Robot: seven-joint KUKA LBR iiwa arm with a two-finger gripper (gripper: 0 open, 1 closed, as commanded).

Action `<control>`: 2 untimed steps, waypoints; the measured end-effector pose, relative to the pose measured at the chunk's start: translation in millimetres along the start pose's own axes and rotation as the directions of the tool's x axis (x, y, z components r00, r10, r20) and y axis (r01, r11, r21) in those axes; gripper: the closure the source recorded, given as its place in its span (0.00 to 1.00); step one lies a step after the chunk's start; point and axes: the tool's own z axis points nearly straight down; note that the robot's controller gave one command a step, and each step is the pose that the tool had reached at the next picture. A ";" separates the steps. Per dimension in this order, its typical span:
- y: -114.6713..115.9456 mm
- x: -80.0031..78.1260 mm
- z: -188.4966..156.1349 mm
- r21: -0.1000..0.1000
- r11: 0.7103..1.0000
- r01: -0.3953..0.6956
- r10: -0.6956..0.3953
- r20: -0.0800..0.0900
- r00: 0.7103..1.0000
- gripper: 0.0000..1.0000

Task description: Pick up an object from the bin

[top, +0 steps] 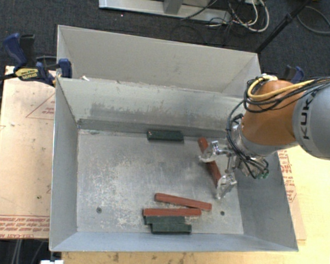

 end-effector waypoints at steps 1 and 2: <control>-27.8 -1.9 -1.6 0.002 0.952 0.307 -0.307 0.006 0.952 0.00; -35.7 -2.5 -1.3 0.002 0.938 0.346 -0.346 0.004 0.938 0.00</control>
Offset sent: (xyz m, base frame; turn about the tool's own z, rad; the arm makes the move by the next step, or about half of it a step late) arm 0.0504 -0.0669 -0.0044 -0.1092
